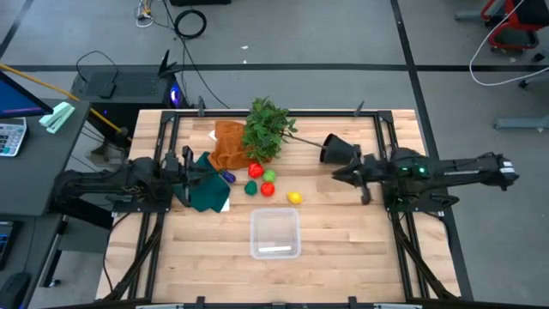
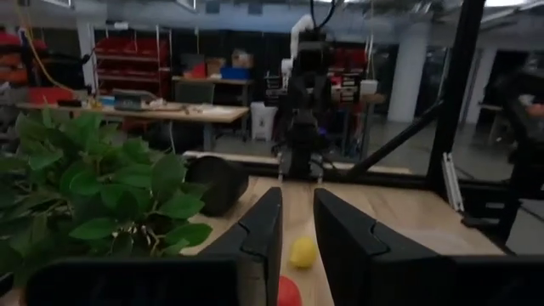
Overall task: Pick and placing Produce into tupperware
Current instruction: Put the yellow lemon into the transparent bin
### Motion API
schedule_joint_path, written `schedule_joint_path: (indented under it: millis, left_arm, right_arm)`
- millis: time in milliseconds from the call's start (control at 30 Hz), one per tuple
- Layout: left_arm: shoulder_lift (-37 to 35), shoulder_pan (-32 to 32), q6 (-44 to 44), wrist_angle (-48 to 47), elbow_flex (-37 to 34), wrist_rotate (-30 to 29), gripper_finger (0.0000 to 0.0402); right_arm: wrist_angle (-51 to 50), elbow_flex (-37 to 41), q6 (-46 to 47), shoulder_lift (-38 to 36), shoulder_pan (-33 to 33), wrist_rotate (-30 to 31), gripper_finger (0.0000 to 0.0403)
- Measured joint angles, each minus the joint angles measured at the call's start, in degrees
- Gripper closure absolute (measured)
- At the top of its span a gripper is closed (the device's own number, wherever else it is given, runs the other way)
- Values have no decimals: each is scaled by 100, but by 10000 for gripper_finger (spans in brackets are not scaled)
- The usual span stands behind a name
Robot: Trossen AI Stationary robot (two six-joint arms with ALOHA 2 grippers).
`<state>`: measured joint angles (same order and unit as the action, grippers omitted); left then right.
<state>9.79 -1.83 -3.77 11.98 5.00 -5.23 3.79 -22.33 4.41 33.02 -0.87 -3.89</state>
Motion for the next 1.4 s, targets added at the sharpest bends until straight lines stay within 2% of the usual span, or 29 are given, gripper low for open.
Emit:
schedule_joint_path:
  millis: [167,333,567,833,1033,1200,1267,1400]
  left_arm:
    - [626,0,-31,-319,402,-17,323]
    - [1311,0,-32,-1426,1253,-262,321]
    - [2298,0,38,-2873,2833,-289,314]
    - [3356,0,585,-3678,4266,-295,317]
    - [3989,2,903,-3708,4658,-408,310]
    - [4390,0,763,-3738,4671,-1202,319]
    - [4544,0,627,-3767,4671,-1454,322]
    - [4800,0,366,-3762,4671,-1513,320]
  right_arm:
    - [-475,-888,-12,1259,-117,76,389]
    - [-799,-1454,-119,1986,-161,77,389]
    - [-847,-1653,-171,2124,-163,79,402]
    - [-1287,-2026,-192,2105,-163,27,400]
    - [-1810,-2602,-273,2103,-163,10,402]
    - [-1941,-2728,-272,2105,-163,19,402]
    - [-2075,-2730,-269,2136,-163,130,403]
    - [-2230,-2728,-51,2302,-161,604,402]
